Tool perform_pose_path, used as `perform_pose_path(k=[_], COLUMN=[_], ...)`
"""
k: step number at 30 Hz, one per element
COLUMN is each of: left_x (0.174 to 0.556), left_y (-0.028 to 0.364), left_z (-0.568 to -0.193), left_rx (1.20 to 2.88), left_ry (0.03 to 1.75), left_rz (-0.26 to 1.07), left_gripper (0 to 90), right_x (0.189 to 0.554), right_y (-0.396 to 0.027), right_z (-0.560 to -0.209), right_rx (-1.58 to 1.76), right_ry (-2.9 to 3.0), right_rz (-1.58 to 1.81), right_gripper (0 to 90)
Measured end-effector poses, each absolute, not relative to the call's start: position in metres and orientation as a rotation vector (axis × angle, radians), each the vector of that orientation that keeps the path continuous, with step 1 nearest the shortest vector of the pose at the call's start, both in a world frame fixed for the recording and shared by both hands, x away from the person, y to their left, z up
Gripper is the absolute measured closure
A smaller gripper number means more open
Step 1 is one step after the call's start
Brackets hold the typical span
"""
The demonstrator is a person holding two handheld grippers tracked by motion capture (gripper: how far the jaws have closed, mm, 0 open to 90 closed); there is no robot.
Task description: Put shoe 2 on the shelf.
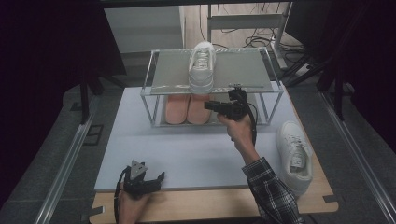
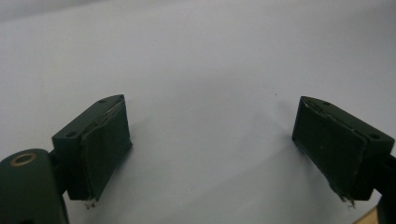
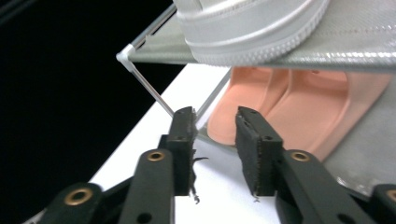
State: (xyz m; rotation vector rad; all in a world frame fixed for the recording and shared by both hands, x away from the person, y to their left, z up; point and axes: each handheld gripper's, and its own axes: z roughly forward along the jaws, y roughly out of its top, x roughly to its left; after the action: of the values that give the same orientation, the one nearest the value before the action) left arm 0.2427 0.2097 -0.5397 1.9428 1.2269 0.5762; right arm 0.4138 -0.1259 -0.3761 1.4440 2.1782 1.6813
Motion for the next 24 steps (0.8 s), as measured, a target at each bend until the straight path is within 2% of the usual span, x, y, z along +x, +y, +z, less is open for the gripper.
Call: perform_pose_path(k=[3,9,24], left_x=[0.243,0.243,0.243], left_y=[0.210,0.210,0.210], left_z=[-0.540,-0.540,-0.540], left_rx=[1.942,1.943,1.942], left_ry=[1.227,1.227,1.228], left_rz=[0.576,0.576,0.575], left_gripper=[11.2,11.2,11.2], right_x=[0.410,0.400,0.378], right_y=[-0.128,-0.134,-0.140], right_z=[-0.378,-0.380,-0.392], right_rx=[1.420,1.365,1.239], right_ry=[2.203,2.229,2.366], right_rz=[1.640,1.553,1.405], right_gripper=[57.9,49.8,43.1])
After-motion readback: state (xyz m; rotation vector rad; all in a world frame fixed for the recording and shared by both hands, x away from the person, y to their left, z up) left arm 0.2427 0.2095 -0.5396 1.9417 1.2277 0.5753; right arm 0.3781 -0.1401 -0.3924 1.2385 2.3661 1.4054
